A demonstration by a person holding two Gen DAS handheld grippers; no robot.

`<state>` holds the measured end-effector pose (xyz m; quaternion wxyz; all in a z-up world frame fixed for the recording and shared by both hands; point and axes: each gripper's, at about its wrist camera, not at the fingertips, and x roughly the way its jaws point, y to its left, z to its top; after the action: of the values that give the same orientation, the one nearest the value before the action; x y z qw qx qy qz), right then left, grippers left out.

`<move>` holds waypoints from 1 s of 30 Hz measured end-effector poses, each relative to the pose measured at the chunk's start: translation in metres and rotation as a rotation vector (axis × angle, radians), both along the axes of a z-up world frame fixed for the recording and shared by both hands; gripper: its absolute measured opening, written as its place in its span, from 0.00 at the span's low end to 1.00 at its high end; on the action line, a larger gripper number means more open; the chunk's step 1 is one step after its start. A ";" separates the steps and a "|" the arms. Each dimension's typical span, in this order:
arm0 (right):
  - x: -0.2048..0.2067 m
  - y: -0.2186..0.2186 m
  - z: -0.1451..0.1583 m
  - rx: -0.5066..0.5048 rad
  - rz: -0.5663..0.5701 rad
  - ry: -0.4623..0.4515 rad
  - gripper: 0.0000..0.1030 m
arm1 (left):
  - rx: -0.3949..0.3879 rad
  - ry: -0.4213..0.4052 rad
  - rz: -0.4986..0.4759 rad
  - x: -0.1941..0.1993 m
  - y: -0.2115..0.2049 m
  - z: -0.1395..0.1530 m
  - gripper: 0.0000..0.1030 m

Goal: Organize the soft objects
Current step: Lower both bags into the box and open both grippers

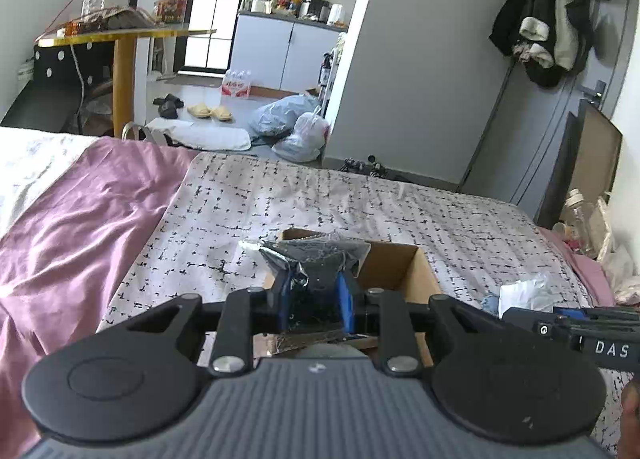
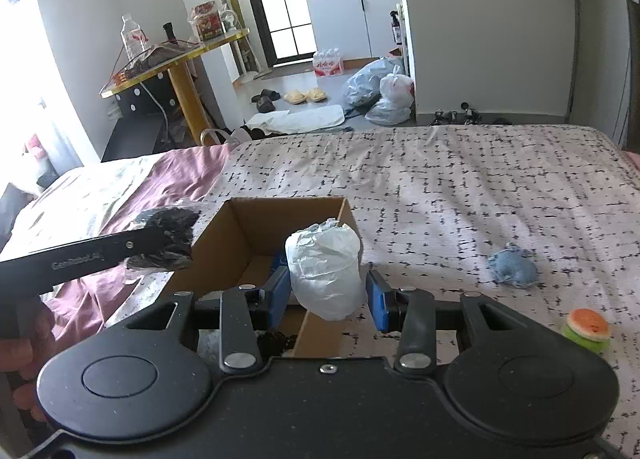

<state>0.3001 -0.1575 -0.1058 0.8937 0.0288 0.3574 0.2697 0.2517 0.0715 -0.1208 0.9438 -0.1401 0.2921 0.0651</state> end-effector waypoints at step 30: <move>0.014 0.034 -0.001 0.015 0.053 0.001 0.60 | 0.003 0.056 0.079 0.001 0.006 0.012 0.61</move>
<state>0.3139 -0.1238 -0.1066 0.8859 0.0260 0.3563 0.2959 0.2525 0.0779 -0.1087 0.9322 -0.1482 0.3124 0.1066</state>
